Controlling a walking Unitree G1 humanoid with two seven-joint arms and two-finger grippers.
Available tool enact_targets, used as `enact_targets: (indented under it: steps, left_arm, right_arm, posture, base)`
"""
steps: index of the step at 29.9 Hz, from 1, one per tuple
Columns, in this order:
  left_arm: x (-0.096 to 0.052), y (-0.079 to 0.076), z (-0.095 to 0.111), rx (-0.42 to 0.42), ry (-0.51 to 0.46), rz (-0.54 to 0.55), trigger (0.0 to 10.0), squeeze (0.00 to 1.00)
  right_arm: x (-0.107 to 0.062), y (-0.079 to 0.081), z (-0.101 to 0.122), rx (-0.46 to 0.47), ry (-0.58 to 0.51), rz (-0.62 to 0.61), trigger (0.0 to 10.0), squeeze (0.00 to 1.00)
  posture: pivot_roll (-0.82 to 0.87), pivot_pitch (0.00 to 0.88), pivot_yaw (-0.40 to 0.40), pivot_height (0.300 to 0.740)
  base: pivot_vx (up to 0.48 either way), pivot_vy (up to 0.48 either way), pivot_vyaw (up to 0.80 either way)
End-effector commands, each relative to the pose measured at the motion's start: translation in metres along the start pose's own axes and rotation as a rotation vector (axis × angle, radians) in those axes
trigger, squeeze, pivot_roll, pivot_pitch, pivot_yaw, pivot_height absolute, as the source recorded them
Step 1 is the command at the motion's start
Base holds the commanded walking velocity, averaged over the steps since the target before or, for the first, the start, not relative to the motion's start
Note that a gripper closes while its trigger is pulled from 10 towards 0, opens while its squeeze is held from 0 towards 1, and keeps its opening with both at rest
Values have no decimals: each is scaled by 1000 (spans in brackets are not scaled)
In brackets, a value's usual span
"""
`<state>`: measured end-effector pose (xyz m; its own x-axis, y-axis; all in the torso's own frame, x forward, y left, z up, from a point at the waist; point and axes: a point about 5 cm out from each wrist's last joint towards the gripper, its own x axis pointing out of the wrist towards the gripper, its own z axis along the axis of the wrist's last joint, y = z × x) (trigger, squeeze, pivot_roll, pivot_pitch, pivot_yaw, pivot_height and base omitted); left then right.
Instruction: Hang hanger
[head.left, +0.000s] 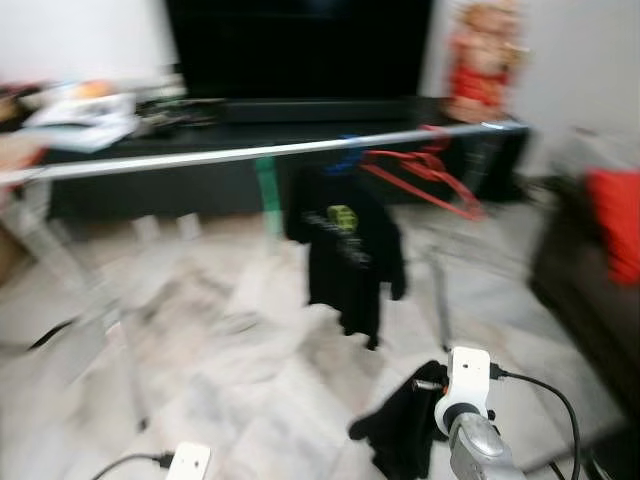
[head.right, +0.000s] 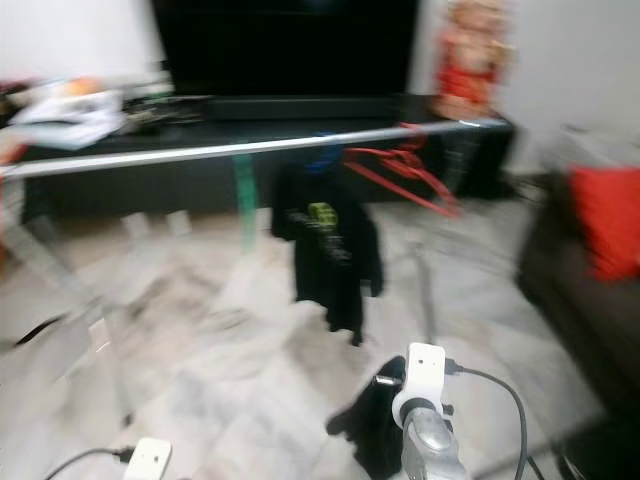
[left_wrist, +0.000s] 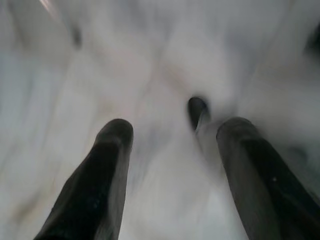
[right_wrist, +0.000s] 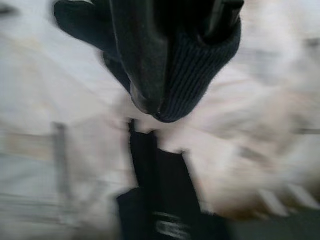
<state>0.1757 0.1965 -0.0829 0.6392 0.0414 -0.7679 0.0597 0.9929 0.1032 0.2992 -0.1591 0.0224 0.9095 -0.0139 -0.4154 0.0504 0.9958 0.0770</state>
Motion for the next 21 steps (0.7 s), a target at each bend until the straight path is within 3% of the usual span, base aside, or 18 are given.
enact_targets:
  steps: [1, 14, 16, 17, 19, 21]
  left_arm:
    - [0, 0, 0, 2, 13, -5, 10000, 0]
    - [5, -6, 20, 29, -55, -43, 10000, 0]
    - [0, 16, 14, 34, -69, -34, 10000, 0]
    - [0, 16, 14, 34, -69, -34, 10000, 0]
    - [-3, 33, 16, 91, -91, -13, 10000, 0]
    - [-2, 38, 26, 84, -128, -33, 10000, 0]
  right_arm:
    - [-2, -5, -3, -4, 1, -11, 10000, 0]
    - [5, 5, -1, -25, 33, 36, 10000, 0]
    - [7, 11, -2, -49, 57, 70, 10000, 0]
    - [7, 11, -2, -49, 57, 70, 10000, 0]
    - [9, 17, -5, -93, 86, 110, 10000, 0]
    - [10, 20, -6, -116, 107, 129, 10000, 0]
  posture:
    - [31, 61, 16, 740]
    - [38, 63, 14, 740]
    - [39, 66, 12, 740]
    - [39, 66, 12, 740]
    - [50, 67, 11, 740]
    - [50, 67, 11, 740]
  base:
    - [-304, 0, 0]
    - [-303, 0, 0]
    - [-287, 0, 0]
    - [-274, 0, 0]
    - [0, 0, 0]
    - [0, 0, 0]
